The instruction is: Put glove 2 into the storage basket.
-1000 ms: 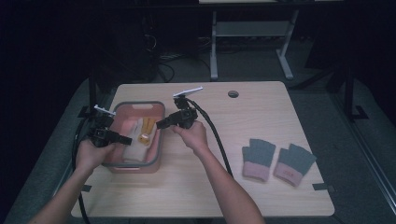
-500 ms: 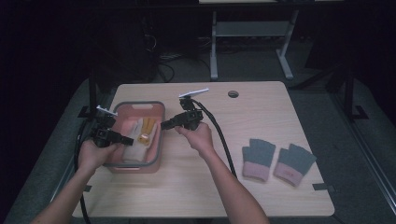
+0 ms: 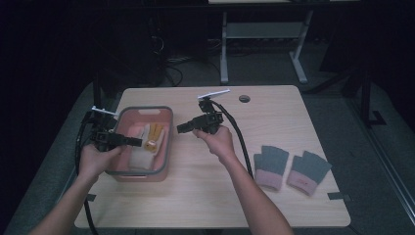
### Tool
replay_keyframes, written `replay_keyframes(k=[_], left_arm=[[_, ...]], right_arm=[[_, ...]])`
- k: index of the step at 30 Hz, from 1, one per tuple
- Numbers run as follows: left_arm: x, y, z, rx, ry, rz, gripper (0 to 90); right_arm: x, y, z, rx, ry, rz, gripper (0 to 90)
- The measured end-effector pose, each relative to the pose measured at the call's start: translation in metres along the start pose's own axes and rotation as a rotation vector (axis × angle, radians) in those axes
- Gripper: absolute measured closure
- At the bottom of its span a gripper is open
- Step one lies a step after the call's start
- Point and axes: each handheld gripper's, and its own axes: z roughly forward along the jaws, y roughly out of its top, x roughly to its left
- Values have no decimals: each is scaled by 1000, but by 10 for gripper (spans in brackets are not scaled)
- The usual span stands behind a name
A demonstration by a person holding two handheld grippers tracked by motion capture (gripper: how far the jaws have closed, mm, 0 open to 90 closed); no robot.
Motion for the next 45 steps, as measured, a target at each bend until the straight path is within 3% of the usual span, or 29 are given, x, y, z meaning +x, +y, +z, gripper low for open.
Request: replay_keyframes(k=[4, 7, 16, 23, 33, 45], left_arm=[[-6, 1, 3, -6, -14, 14, 649], [-12, 3, 6, -8, -48, 17, 618], [-44, 11, 17, -9, -80, 81, 561], [-62, 13, 27, -18, -124, 96, 548], [-88, 10, 41, -4, -149, 150, 518], [-116, 10, 58, -13, -198, 186, 483]], right_arm=[[-5, -4, -11, -11, -1, 4, 671], [-10, -8, -19, -17, -2, 12, 665], [-20, -22, -47, -31, -16, 19, 643], [-28, -30, -65, -46, -13, 27, 619], [-34, -50, -83, -62, -24, 47, 604], [-48, -71, -110, -85, -37, 57, 576]])
